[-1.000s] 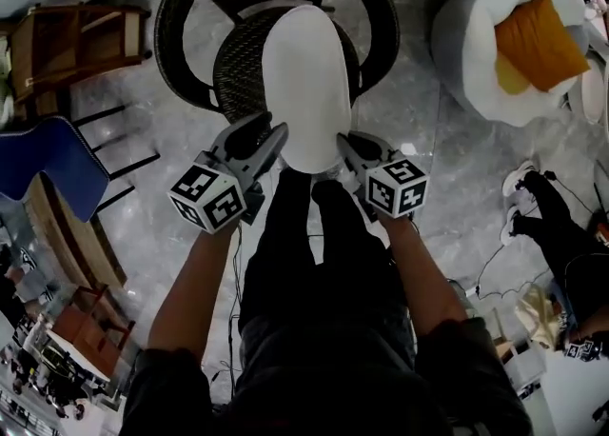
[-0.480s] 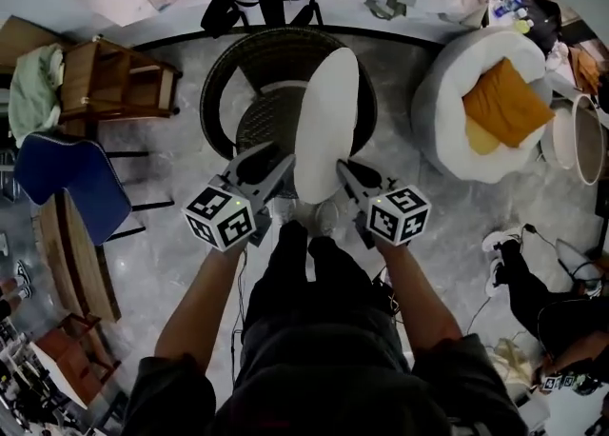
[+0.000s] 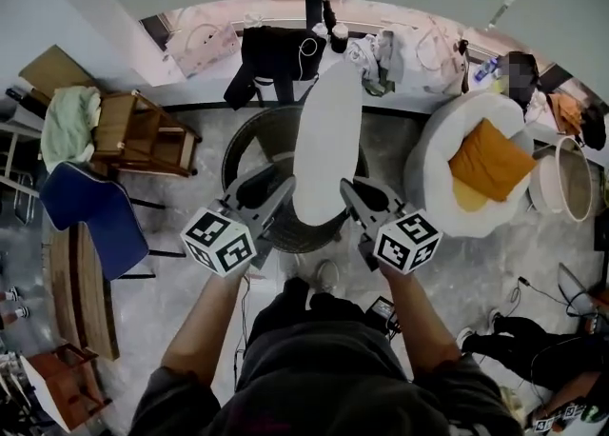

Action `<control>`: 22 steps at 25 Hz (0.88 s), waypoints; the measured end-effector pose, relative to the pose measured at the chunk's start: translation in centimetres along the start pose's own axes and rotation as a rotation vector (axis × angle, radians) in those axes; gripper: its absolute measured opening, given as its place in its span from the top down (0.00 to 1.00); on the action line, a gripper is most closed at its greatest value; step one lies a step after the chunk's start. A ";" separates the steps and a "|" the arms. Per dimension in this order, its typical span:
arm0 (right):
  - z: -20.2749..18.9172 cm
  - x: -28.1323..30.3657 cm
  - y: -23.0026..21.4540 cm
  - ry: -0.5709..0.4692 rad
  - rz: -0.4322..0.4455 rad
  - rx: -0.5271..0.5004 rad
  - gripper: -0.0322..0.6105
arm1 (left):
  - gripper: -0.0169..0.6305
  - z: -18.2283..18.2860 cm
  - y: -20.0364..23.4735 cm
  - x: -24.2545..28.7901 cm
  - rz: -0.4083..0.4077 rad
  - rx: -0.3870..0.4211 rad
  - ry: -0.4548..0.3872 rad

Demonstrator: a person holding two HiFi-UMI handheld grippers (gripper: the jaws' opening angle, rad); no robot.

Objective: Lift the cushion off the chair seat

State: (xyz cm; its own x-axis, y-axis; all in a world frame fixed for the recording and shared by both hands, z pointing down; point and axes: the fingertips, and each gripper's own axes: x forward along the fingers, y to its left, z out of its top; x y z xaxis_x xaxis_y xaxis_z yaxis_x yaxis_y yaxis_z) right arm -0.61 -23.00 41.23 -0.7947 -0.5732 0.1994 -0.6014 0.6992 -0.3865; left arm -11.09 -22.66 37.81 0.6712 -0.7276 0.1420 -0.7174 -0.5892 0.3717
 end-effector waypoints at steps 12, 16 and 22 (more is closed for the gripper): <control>13.5 -1.9 4.0 -0.211 0.056 -0.150 0.91 | 0.74 11.7 -2.1 -1.0 0.002 0.156 -0.147; 17.0 -2.6 5.0 -0.255 0.068 -0.203 0.91 | 0.74 15.2 -3.6 -0.5 -0.012 0.216 -0.185; 20.4 -3.6 6.8 -0.308 0.095 -0.263 0.91 | 0.75 18.3 -5.1 -0.8 -0.017 0.263 -0.245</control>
State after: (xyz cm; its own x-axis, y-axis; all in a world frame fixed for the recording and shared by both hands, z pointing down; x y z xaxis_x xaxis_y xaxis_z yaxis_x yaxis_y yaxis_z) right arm -0.15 -24.96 19.49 -0.8101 -0.5737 -0.1206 -0.5585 0.8178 -0.1388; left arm -11.41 -25.49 18.97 0.6417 -0.7607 -0.0983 -0.7514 -0.6491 0.1187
